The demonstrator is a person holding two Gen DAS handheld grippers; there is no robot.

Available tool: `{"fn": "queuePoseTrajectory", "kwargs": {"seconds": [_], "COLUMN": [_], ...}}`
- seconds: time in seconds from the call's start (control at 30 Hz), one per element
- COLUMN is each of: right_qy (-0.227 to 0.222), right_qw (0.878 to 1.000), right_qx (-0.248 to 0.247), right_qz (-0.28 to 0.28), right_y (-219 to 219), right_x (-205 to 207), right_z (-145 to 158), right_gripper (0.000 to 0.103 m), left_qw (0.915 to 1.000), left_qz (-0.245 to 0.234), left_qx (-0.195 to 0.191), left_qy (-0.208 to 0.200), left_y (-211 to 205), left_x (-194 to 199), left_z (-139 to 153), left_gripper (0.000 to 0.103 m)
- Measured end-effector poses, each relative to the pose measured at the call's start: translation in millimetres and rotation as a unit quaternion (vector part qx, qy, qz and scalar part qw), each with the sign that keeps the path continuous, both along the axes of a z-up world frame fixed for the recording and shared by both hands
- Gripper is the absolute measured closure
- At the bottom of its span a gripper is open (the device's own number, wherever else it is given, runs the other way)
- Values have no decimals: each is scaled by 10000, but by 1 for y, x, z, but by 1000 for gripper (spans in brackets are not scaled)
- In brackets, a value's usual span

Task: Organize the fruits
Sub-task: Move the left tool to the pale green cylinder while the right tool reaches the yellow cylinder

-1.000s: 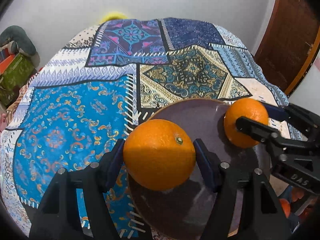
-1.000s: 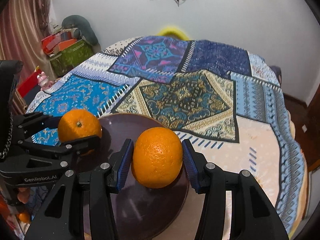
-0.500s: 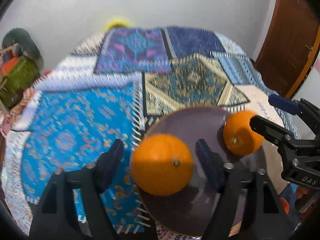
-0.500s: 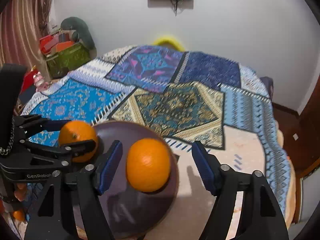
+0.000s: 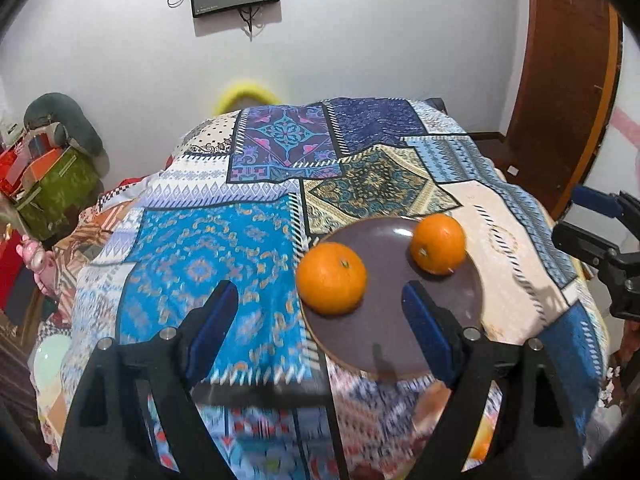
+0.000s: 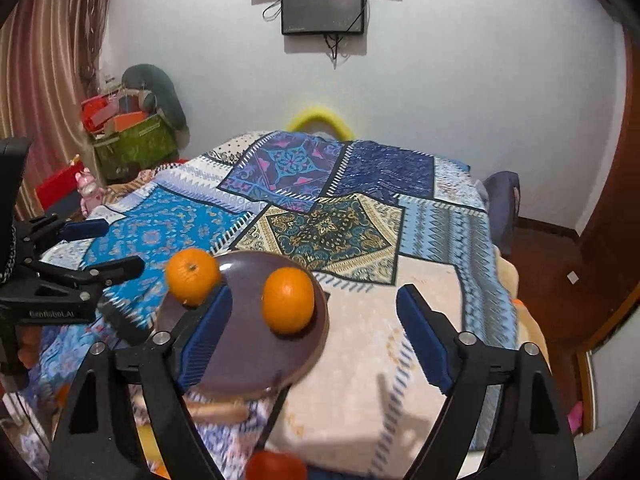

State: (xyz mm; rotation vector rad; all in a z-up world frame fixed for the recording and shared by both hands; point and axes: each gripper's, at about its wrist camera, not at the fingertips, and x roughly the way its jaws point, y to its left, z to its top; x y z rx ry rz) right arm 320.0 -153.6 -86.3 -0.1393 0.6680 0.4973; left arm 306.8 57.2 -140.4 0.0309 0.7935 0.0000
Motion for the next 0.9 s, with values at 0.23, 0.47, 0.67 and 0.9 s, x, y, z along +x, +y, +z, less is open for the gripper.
{"fn": "queuePoseTrajectory", "kwargs": {"seconds": [0.23,0.47,0.67,0.9], "right_qy": [146,442,760,1115], "right_qw": [9999,9990,9965,9918], "right_qx": [34,-55,-286,-457], "right_qz": [-28,-1,203,432], "right_y": [-24,-35,-19,9], "right_x": [-54,-108,-135,-143], "right_z": [1,-19,-48,-74], "right_gripper": [19,18,17,17], "left_qw": [10000,9995,9988,9971], "left_qz": [22,139,148,212], "left_qx": [9,-14,-95,-202], "left_qy": [56,278,451,704], "left_y": [-5,2,9,8], "left_x": [-51,-102,-134,-143], "left_z": [6,-7,-19,-43], "left_gripper": [18,18,18,18]}}
